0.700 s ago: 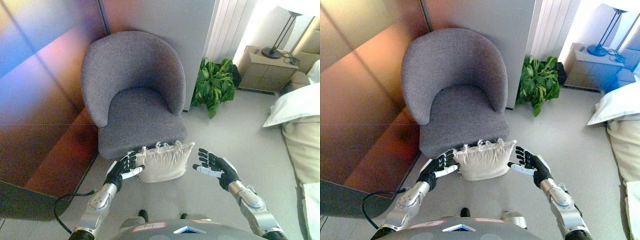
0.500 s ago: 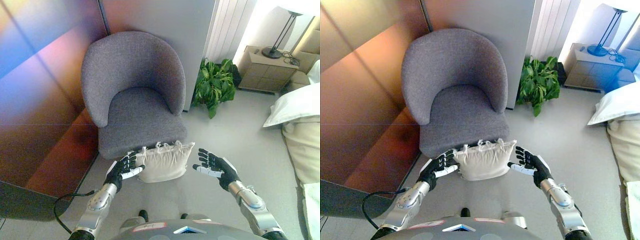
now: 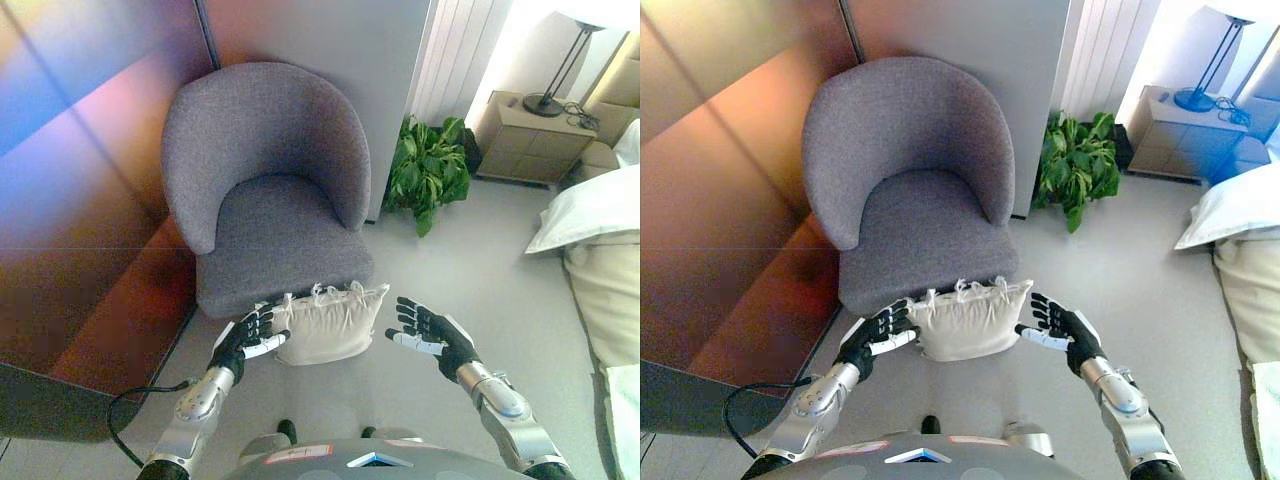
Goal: Pick up the pillow and put it on the sofa.
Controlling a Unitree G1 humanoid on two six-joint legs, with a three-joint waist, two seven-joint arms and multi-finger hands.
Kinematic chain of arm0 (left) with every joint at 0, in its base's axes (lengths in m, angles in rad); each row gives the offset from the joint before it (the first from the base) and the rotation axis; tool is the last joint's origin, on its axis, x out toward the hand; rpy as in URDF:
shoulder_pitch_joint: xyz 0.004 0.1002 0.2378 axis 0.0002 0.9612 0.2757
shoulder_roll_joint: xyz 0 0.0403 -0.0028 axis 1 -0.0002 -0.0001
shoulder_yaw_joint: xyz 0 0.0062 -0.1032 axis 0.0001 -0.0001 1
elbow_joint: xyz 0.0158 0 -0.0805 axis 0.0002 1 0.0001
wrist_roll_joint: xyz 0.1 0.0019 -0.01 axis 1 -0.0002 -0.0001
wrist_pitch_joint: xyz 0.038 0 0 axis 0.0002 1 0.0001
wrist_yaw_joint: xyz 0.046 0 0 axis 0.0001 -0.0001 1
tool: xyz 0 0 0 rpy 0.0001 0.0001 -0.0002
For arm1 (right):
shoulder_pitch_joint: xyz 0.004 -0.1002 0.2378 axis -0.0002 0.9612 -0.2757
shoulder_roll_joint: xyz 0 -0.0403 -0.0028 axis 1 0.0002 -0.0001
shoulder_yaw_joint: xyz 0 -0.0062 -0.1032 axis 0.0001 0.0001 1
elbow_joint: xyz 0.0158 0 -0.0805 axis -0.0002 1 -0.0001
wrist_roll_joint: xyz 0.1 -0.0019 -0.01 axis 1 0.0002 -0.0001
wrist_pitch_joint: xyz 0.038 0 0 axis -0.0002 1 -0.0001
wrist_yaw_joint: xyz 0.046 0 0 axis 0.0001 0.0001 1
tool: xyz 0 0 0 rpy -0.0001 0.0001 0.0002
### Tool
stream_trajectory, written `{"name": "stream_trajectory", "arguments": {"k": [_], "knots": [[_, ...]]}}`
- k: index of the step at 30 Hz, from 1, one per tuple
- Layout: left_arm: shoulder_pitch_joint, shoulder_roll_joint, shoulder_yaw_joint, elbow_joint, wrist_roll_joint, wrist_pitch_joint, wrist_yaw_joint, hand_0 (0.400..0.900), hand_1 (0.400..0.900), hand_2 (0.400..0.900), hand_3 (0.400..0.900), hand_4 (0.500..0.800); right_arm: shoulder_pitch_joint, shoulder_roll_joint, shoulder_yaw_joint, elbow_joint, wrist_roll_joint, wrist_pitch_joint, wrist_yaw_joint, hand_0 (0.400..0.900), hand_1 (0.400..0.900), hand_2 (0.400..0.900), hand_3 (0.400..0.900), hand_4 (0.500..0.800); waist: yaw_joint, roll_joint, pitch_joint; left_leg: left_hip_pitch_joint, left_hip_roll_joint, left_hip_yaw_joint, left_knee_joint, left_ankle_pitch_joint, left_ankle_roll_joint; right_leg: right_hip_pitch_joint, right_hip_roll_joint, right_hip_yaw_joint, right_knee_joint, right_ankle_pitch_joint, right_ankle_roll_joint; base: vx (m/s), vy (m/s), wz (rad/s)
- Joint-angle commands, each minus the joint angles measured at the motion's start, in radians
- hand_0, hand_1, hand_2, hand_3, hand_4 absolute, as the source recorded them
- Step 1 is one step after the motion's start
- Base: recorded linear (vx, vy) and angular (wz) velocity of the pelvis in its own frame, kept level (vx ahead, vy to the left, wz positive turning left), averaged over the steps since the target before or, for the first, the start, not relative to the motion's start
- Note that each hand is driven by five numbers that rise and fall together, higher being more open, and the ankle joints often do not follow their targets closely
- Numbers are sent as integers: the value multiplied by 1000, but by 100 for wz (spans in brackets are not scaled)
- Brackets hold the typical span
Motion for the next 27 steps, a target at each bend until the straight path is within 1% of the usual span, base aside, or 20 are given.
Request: {"name": "stream_trajectory", "arguments": {"k": [1,6,9,15,16,18,22,23,24,25,26,27], "knots": [[-100,26,32,-34,3,-74,-3,900,900,900,900,800,-75,-15,-8,-62,-2,-71,3,900,900,900,900,800,18,-45,4,6,10,17,122,-177,3,-19,-2,-25,16,2,36,0,0,0],[-105,27,29,-34,-3,-74,-4,900,900,900,900,800,-78,-16,-7,-62,-3,-72,0,900,900,900,900,800,16,-46,9,2,13,15,129,-178,1,-24,1,-20,20,1,34,-2,-14,0],[-112,26,24,-36,-27,-68,-14,900,900,900,900,800,-83,-21,-11,-73,2,-73,1,900,900,900,900,800,14,-43,18,-7,19,17,139,-177,-2,-32,7,-16,23,0,30,-17,-55,-2],[-127,33,15,-46,-51,-67,-20,900,900,900,900,800,-91,-30,-18,-89,14,-76,2,900,900,900,900,800,7,-38,51,-45,39,7,201,-186,-18,-58,26,-3,43,-9,12,-27,-95,1],[-127,32,17,-48,-53,-66,-19,900,900,900,900,800,-92,-33,-20,-94,14,-77,1,900,900,900,900,800,7,-40,58,-59,43,4,233,-195,-21,-63,30,2,49,-13,8,-22,-145,-6],[-134,30,18,-55,-59,-62,-18,900,900,900,900,800,-105,-42,-20,-95,14,-79,-3,900,900,900,900,800,15,-46,86,-124,47,-7,382,-210,-26,-70,36,14,63,-18,-8,-39,-158,-13],[-142,16,-4,-57,-66,-57,-25,900,900,900,900,800,-115,-56,-25,-98,16,-83,-14,900,900,900,900,800,31,-50,136,-247,39,-43,646,-166,-22,-39,57,5,46,-23,-34,16,-113,-4],[-142,14,-9,-59,-71,-56,-25,900,900,900,900,800,-115,-56,-26,-98,15,-82,-18,900,900,900,900,800,34,-47,143,-267,37,-56,659,-148,-22,-31,62,1,42,-28,-37,58,-48,7],[-146,14,-15,-61,-78,-56,-23,900,900,900,900,800,-120,-54,-27,-95,16,-82,-24,900,900,900,900,800,35,-46,150,-290,30,-63,638,-132,-24,-28,63,-1,39,-34,-35,30,-16,6],[-146,14,-15,-60,-78,-57,-22,900,900,900,900,800,-121,-54,-27,-95,16,-82,-24,900,900,900,900,800,34,-47,149,-291,28,-64,637,-131,-24,-28,62,-3,39,-34,-35,73,-4,3],[-150,16,-18,-64,-86,-60,-18,900,900,900,900,800,-130,-56,-29,-89,18,-86,-33,900,900,900,900,800,40,-54,155,-346,23,-64,561,-134,-22,-27,57,-3,34,-37,-29,107,6,4],[-151,18,-19,-65,-85,-61,-16,900,900,900,900,800,-134,-56,-27,-86,18,-89,-37,900,900,900,900,800,43,-56,151,-360,31,-62,514,-135,-21,-29,57,-2,31,-38,-25,165,31,2]]}}
